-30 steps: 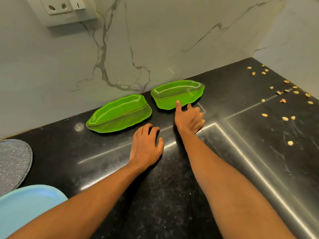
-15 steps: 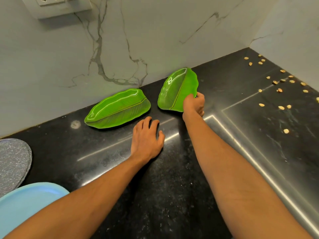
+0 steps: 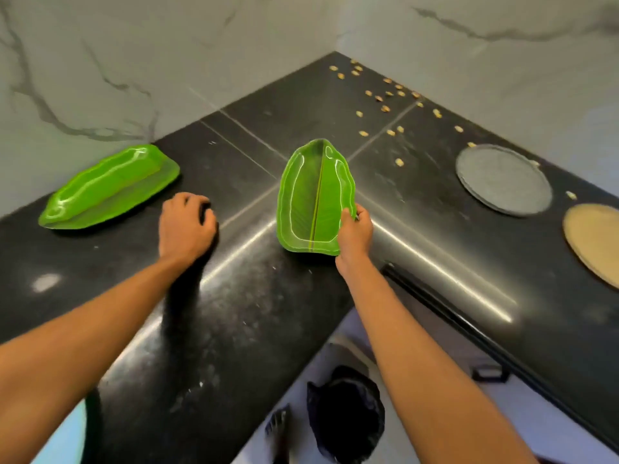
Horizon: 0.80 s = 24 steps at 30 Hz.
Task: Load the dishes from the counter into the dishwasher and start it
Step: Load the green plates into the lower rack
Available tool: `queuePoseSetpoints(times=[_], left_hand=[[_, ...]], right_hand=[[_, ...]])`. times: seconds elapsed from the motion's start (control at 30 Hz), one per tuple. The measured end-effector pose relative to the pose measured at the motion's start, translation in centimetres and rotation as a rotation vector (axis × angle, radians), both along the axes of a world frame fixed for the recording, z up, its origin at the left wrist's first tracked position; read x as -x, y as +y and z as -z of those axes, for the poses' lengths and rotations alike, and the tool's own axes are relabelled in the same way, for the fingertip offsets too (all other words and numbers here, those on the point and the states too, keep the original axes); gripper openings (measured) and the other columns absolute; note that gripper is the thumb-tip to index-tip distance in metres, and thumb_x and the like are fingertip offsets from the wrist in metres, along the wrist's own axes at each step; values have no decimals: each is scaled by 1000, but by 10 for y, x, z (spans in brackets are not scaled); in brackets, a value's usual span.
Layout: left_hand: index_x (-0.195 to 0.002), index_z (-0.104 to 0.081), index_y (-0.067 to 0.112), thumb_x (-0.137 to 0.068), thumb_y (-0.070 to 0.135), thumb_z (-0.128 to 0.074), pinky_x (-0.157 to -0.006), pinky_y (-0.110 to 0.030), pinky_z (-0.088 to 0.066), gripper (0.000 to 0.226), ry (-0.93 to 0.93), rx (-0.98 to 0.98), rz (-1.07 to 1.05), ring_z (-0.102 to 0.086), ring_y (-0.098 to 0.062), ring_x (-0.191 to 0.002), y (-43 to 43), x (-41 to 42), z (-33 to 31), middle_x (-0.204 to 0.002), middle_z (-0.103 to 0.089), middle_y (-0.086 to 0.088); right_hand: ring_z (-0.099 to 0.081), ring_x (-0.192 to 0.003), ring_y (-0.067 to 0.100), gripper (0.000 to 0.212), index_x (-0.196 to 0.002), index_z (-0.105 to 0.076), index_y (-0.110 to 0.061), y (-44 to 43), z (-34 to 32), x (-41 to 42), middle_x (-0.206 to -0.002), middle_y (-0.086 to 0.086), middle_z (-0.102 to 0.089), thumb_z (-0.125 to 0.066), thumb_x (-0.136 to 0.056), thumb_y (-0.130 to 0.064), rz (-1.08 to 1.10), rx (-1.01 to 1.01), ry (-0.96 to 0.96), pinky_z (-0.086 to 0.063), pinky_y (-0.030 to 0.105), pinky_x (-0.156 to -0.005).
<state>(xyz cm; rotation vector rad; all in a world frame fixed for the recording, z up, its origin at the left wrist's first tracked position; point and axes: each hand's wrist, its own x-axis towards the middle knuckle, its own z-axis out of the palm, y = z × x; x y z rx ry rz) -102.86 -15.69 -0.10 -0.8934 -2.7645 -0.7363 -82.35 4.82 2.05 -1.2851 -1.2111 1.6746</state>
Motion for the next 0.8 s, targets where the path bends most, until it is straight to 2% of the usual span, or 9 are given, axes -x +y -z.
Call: queuePoseSetpoints(times=[0.13,0.23,0.37,0.47,0.57,0.7,0.8], left_hand=[[-97,-69,22,-82,28,-51,-91,-40,-42,24,-31,-28,171,-57,-32,-100,8,-46,2,-101,-64,-7],[-92,-71,23,-83,26,-55,-89,-38,-42,19,-19,-57,324,-58,-29,-96,20,-113,1,-99,-65,-3],[-88,-73,17,-83,18,-62,-80,-39,-46,12,-2,-157,514,-60,-29,-87,32,-224,4,-94,-67,-5],[-89,-73,16,-82,13,-66,-82,-38,-47,11,-42,-227,601,-60,-24,-88,29,-324,11,-96,-68,-4],[-90,-74,14,-82,12,-67,-84,-32,-41,11,-158,-156,645,-59,-23,-89,8,-423,30,-95,-67,-4],[-86,-73,19,-80,30,-55,-77,-37,-51,22,-280,69,797,-64,-30,-84,-28,-538,71,-89,-67,-3],[-81,-71,20,-80,30,-54,-70,-34,-51,20,-332,211,950,-64,-26,-79,-54,-625,88,-85,-67,0]], right_hand=[[-63,-79,16,20,-119,-61,-9,-7,8,-93,-96,5,-69,-53,-100,-8,79,48,46,-55,32,-71],[-62,-84,21,25,-124,-58,-2,-19,10,-168,-100,11,-67,-53,-101,-6,142,97,98,-54,37,-77],[-60,-87,22,16,-114,-59,-10,-52,19,-280,-99,10,-66,-53,-101,-5,209,80,68,-53,40,-82],[-60,-87,21,14,-102,-61,-18,-85,29,-380,-97,8,-67,-54,-100,-6,225,30,7,-52,40,-83],[-58,-84,17,15,-108,-62,-17,-122,42,-474,-93,3,-66,-55,-99,-7,248,2,-122,-50,35,-79],[-56,-81,18,15,-105,-65,-15,-171,64,-592,-93,10,-67,-57,-97,-6,246,-47,-332,-48,33,-76],[-59,-84,19,16,-107,-67,-11,-211,87,-678,-95,8,-68,-56,-97,-4,288,-1,-430,-47,33,-78]])
